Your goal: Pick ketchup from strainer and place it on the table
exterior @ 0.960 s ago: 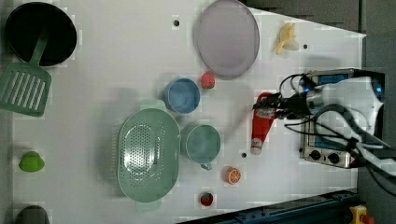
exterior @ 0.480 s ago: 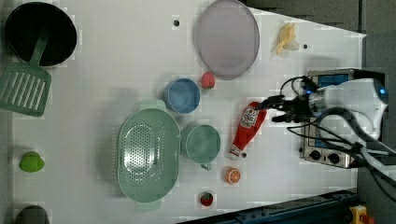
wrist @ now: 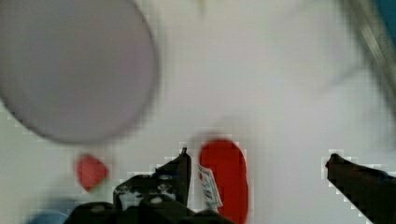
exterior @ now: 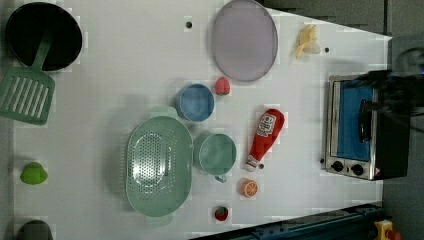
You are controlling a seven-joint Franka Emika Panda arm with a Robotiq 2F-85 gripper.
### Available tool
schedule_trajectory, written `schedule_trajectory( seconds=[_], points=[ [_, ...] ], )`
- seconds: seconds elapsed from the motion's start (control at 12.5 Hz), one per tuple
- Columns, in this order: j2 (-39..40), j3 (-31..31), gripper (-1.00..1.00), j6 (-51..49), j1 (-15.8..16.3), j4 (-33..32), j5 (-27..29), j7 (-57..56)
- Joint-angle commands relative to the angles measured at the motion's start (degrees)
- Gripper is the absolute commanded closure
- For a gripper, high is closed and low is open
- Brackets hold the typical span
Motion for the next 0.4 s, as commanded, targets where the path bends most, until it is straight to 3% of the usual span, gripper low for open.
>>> schedule_trajectory(
  seconds=[0.08,0.4],
  points=[
    [-2.11,0.86,-1.00,-5.91,0.46,6.17,0.48,9.86],
    [-2.32,1.85,-1.00,-13.81,0.78,12.49,1.01,14.62]
  ],
)
